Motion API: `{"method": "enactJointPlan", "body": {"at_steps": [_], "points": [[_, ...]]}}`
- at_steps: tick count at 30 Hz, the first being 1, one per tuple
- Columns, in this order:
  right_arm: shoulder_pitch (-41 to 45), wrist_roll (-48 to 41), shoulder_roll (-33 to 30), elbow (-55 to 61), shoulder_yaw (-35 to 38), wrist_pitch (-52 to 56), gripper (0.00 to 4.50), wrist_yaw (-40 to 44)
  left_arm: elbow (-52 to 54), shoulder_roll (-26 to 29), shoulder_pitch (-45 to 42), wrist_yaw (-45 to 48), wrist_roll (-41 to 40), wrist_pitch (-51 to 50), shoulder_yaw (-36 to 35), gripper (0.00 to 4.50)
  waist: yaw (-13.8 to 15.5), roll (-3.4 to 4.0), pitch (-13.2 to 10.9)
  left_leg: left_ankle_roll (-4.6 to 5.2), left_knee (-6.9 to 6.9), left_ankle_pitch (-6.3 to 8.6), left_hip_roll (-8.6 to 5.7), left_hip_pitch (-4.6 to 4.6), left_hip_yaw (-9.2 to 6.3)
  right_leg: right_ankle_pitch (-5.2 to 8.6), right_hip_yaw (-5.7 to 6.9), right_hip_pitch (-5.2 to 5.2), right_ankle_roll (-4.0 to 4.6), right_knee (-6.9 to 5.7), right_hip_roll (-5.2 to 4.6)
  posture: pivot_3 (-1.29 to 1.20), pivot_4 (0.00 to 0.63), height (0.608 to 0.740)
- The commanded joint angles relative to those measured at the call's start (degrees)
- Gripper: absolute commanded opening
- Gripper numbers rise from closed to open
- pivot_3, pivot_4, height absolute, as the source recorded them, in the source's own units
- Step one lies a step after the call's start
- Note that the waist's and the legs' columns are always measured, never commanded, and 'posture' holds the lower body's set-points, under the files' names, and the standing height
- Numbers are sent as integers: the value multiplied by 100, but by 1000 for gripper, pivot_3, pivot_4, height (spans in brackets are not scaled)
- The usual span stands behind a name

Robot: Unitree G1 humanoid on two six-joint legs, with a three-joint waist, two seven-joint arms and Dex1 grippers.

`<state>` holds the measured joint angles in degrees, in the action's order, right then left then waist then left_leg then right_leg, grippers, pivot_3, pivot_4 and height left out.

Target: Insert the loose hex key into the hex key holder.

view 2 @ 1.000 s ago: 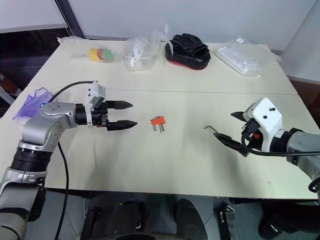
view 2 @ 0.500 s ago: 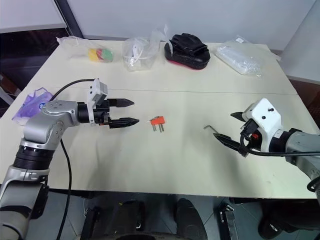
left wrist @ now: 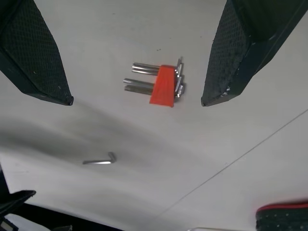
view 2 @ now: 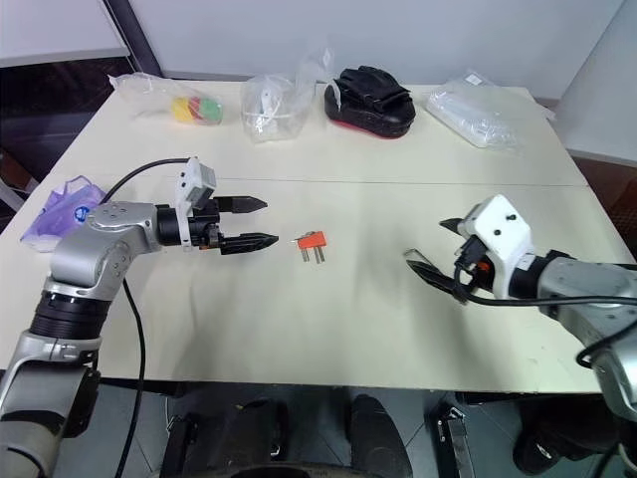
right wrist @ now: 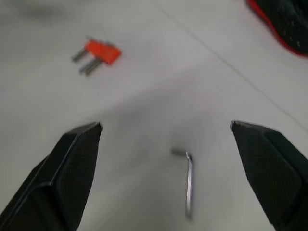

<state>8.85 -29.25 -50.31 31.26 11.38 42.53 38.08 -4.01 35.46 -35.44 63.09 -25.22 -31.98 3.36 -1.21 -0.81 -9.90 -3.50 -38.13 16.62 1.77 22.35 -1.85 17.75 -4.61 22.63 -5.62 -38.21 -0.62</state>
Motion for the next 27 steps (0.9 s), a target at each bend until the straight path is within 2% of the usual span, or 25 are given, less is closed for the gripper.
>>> {"method": "enactJointPlan", "body": {"at_steps": [1, 4, 7, 15, 27], "points": [[537, 473, 553, -349, -811, -372, 4500, -298, 65, 6, -16, -72, 31, 126, -122, 4452, 3, 0, 0, 0, 0, 0, 1, 1, 0, 0, 0, 2, 0, -2, 1, 0, 150, 740], [1014, 1220, 1193, -1169, -1614, -918, 4500, -592, 86, 54, 48, -131, 38, 96, -177, 4452, 7, 0, 0, 0, 0, 0, 1, 4, -1, 0, 1, 8, 0, -5, 0, 0, 150, 740], [1314, 1777, 1634, -1915, -1929, -1395, 4500, -893, 199, 149, 159, -91, -42, -32, -233, 4452, 32, 0, -1, -1, 0, 0, 0, 10, 4, 0, 0, 16, 0, -6, -4, 0, 150, 740], [1672, 2414, 2360, -3241, -2241, -2307, 4500, -1026, 782, 454, 708, -76, -166, -272, -300, 4452, 16, 1, -1, -1, 0, -1, 1, 12, 1, -1, 3, 18, 1, -11, -6, 0, 150, 740], [1813, 2798, 3014, -3812, -2584, -2680, 4500, -776, 1111, 467, 880, -291, -284, -412, -444, 4452, -7, 1, -1, -1, 0, -1, 1, 8, 3, -1, 2, 21, 1, -22, -6, 0, 150, 740]]}}
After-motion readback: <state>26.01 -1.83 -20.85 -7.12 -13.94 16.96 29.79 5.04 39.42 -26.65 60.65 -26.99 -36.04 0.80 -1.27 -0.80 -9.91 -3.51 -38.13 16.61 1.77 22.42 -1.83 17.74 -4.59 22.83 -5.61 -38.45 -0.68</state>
